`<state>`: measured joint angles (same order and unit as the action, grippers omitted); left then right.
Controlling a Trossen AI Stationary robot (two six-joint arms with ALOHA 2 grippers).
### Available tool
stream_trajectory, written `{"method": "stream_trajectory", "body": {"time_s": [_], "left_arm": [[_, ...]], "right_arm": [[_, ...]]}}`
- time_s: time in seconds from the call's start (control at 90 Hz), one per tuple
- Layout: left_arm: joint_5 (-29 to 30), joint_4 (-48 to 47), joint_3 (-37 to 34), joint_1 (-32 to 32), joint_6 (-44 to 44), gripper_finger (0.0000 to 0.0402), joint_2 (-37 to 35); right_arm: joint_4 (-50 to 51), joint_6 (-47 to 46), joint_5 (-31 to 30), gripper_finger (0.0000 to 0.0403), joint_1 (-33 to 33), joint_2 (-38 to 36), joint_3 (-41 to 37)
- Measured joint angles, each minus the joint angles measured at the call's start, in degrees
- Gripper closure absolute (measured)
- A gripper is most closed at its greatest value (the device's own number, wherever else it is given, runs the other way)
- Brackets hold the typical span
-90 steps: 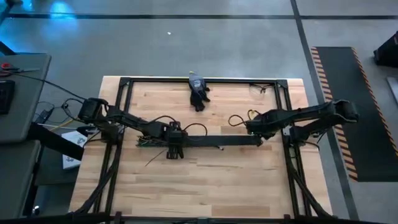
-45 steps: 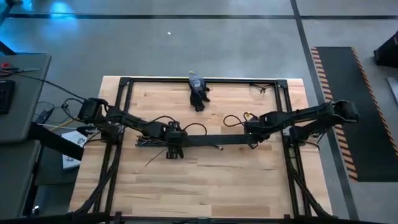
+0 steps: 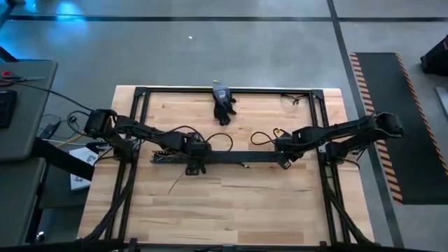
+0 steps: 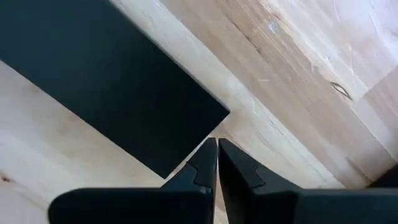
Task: Ziptie cables
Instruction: Close the black cable duct
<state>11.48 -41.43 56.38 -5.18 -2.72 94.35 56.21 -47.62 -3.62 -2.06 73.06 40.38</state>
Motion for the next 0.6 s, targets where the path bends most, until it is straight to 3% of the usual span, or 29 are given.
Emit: {"method": "stream_trajectory", "body": {"time_s": [0.178, 0.378, 0.6], "left_arm": [[2.2, -8.5, 0.0, 0.1, -1.6, 0.0103, 0.0], [-0.3, -5.3, -1.7, 0.9, -0.6, 0.0111, 0.0], [-2.5, 0.2, -4.1, 2.4, -0.6, 0.0152, 0.0]], "right_arm": [[-0.3, 1.2, -1.3, 0.0403, 0.0, 0.0, 0.0], [-0.4, 1.6, -2.4, 0.0403, 0.0, 0.0, 0.0], [4.2, 4.1, -2.2, 0.0403, -0.5, 0.0, -0.1]]}}
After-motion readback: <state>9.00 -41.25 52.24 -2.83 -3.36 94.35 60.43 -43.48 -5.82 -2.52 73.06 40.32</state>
